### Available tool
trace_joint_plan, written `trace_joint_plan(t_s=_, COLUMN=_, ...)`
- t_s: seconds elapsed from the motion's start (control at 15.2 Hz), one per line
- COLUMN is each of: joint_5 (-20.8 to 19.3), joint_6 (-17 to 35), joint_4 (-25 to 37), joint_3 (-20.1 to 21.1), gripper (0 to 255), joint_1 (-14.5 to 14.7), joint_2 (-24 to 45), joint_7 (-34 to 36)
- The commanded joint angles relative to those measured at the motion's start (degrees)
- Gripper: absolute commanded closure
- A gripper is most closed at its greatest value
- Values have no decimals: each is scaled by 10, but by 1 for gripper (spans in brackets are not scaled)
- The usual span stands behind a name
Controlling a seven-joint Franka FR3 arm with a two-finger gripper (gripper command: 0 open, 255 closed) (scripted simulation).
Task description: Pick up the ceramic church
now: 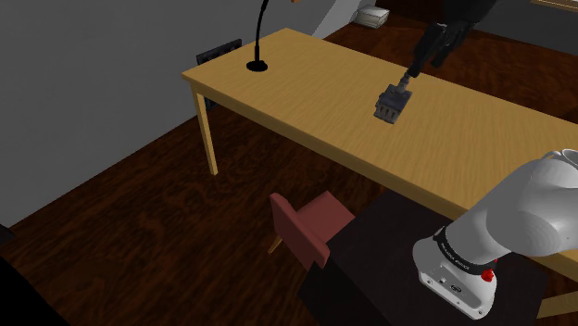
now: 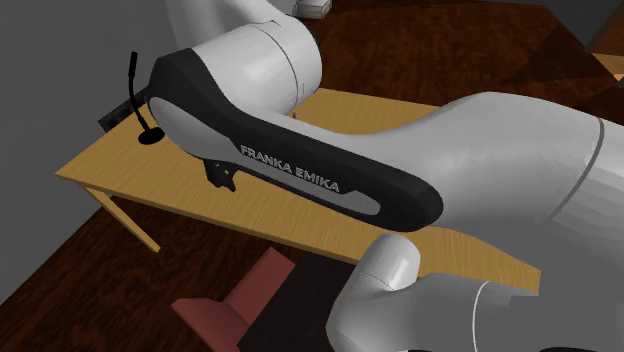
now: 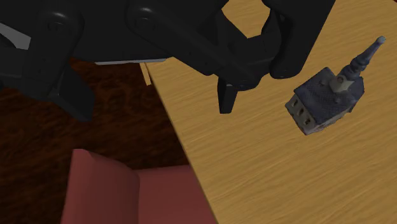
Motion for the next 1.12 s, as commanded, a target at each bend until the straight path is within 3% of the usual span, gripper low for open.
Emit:
trace_joint_plan(t_s=0.0, joint_5=0, joint_6=0, joint_4=0, joint_3=0, gripper=0, joint_1=0, joint_2=0, joint_7=0)
trace_joint_plan(t_s=0.53, joint_5=-69, joint_6=34, joint_4=-19, joint_3=-171, gripper=0, joint_1=32, joint_2=-12, joint_7=-280)
trace_joint_plan(t_s=1.06, joint_5=-98, joint_6=68, joint_4=60, joint_3=-356, gripper=0, joint_1=106, joint_2=81, joint_7=-564)
